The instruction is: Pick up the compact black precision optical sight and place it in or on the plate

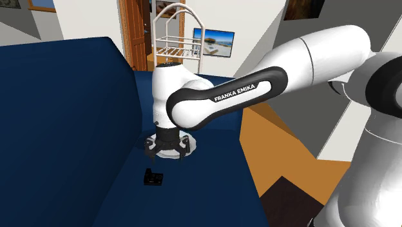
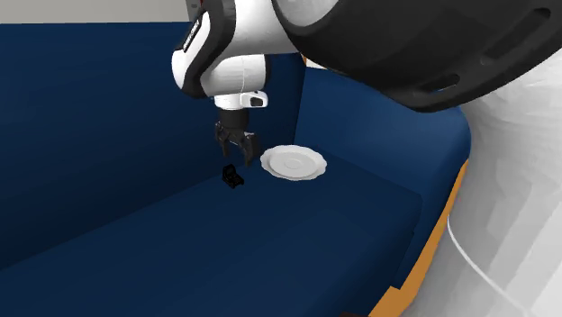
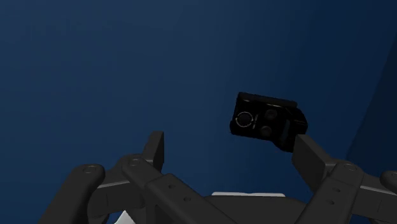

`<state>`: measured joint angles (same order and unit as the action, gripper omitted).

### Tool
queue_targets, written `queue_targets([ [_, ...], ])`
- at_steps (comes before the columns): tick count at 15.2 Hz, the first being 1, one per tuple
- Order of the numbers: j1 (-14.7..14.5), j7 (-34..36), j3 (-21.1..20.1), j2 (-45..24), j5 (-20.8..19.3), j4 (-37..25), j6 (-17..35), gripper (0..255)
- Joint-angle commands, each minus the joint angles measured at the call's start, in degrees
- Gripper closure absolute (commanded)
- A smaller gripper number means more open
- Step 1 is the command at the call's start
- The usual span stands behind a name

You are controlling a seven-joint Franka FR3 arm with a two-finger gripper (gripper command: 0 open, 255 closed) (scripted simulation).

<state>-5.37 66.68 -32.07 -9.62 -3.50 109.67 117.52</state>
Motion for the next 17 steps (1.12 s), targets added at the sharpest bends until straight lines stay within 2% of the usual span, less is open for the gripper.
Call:
queue_targets([
  [1, -1.73, 3.93, 0.06, -5.14, -2.68, -4.2, 0.01, 0],
  [4, -4.72, 8.26, 0.98, -12.2, -5.88, -10.9, -0.69, 0],
  [11, -5.36, 9.12, 1.77, -14.39, -7.22, -8.32, 3.82, 0],
  [17, -5.41, 9.2, 1.84, -14.59, -7.35, -8.14, 4.18, 0],
])
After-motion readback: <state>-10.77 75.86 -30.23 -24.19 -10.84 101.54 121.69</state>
